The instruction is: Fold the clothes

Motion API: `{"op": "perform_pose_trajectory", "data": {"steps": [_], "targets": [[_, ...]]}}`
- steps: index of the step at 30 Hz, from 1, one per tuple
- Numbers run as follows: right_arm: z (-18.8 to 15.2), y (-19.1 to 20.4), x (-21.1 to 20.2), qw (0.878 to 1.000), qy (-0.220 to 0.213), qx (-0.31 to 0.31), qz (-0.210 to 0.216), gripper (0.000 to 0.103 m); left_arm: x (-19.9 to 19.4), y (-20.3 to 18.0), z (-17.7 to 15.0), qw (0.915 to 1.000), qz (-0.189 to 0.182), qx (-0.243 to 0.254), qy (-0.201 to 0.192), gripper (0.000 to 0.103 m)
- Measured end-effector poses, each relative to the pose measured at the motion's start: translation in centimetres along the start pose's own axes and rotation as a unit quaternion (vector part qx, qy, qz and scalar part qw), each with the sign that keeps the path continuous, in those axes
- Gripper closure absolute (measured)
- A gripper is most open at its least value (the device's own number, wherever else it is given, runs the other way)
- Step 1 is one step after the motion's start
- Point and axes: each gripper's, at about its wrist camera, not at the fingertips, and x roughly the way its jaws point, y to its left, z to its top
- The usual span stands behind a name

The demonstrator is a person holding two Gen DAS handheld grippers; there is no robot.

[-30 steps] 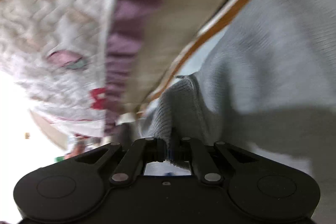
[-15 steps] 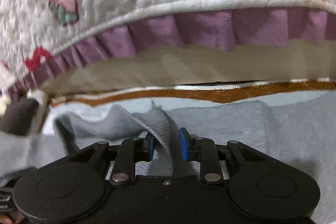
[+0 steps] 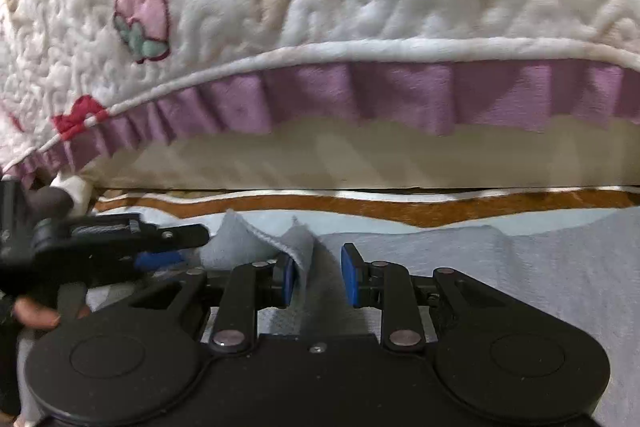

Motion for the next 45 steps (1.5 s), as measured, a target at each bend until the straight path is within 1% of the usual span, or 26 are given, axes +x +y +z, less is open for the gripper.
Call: {"op": "perform_pose_trajectory", "data": {"steps": [1,2,4,5,7,9,10,11,13,14,15,18,21,23,25,26,28,30,31,32,36,39,41,42,43,45], "targets": [[0.1,-0.4,0.1,0.999,0.002,0.014,0.029,0.080,-0.1,-0.4,0.2,0.9995,0.008,0.029,-0.011,0.099],[0.3,-1.0,0.3,0.997,0.006,0.037,0.067,0.092,-0.5,-1.0,0.4,0.9979,0.012,0.059,-0.024,0.099],[0.4,-2.5,1.2,0.981,0.033,0.101,0.160,0.097,-1.3,-1.4,0.9,0.9963,0.001,0.080,-0.032,0.099],[0.2,-3.2,1.5,0.972,0.037,0.134,0.191,0.097,-1.6,-1.5,1.2,0.9960,-0.006,0.083,-0.032,0.099],[-0.1,-4.7,2.2,0.946,0.046,0.199,0.252,0.097,-1.8,-0.6,2.3,0.9985,-0.026,0.047,-0.013,0.099],[-0.4,-6.2,2.7,0.915,0.050,0.261,0.303,0.097,-0.9,1.5,3.2,0.9980,-0.051,-0.033,0.015,0.099],[-0.5,-6.9,2.7,0.915,0.038,0.279,0.290,0.097,-0.2,2.6,3.3,0.9947,-0.059,-0.078,0.033,0.099],[-0.5,-7.7,2.9,0.915,0.032,0.293,0.275,0.097,0.5,3.4,3.2,0.9916,-0.062,-0.101,0.050,0.099],[-0.4,-8.7,3.4,0.919,0.031,0.306,0.247,0.097,0.8,3.5,2.8,0.9920,-0.056,-0.093,0.063,0.099],[-0.2,-8.8,3.6,0.924,0.036,0.302,0.230,0.097,0.7,3.2,2.7,0.9935,-0.054,-0.079,0.063,0.099],[-0.1,-8.7,3.8,0.933,0.041,0.292,0.206,0.097,0.5,3.0,2.6,0.9944,-0.053,-0.067,0.062,0.099],[0.5,-7.4,4.2,0.962,0.042,0.241,0.124,0.097,0.5,3.3,2.6,0.9933,-0.060,-0.074,0.066,0.099],[1.0,-5.3,4.5,0.976,0.028,0.207,0.070,0.096,0.7,3.5,2.9,0.9916,-0.066,-0.081,0.075,0.099],[1.4,-3.9,5.0,0.982,0.024,0.183,0.030,0.090,1.0,3.9,3.3,0.9897,-0.069,-0.094,0.082,0.099],[1.6,-2.2,5.3,0.991,0.019,0.136,-0.004,0.088,1.3,4.3,3.4,0.9885,-0.066,-0.107,0.083,0.098],[1.7,-1.3,5.3,0.994,0.016,0.108,-0.027,0.073,1.4,4.3,3.3,0.9884,-0.063,-0.111,0.083,0.098],[2.0,0.4,4.9,0.996,0.004,0.049,-0.079,0.064,1.5,4.4,3.2,0.9883,-0.058,-0.115,0.081,0.098],[2.2,1.8,3.9,0.988,-0.012,0.003,-0.153,0.067,1.5,4.1,2.8,0.9902,-0.052,-0.105,0.076,0.098],[2.3,2.3,3.1,0.985,-0.028,-0.006,-0.170,0.075,1.5,3.9,2.6,0.9910,-0.049,-0.100,0.074,0.098],[2.4,2.9,2.5,0.988,-0.037,-0.015,-0.152,0.086,1.4,3.8,2.4,0.9919,-0.046,-0.095,0.072,0.098],[1.9,6.2,0.0,0.991,-0.072,-0.068,-0.091,0.086,1.3,3.2,1.6,0.9945,-0.036,-0.076,0.063,0.098],[0.1,10.5,-1.3,0.983,-0.101,-0.144,-0.046,0.085,1.3,3.4,1.7,0.9930,-0.043,-0.083,0.072,0.098],[-0.7,13.6,-0.9,0.975,-0.090,-0.203,-0.021,0.086,1.1,3.6,1.7,0.9917,-0.049,-0.092,0.076,0.098],[-1.4,15.0,-0.6,0.966,-0.087,-0.241,-0.027,0.086,1.0,3.6,1.6,0.9912,-0.051,-0.095,0.077,0.098],[-1.9,15.9,0.3,0.960,-0.068,-0.269,-0.039,0.085,0.9,3.6,1.5,0.9912,-0.052,-0.095,0.077,0.098],[-2.6,17.2,2.6,0.949,-0.026,-0.304,-0.081,0.075,0.7,3.5,1.3,0.9918,-0.051,-0.088,0.077,0.098]]}}
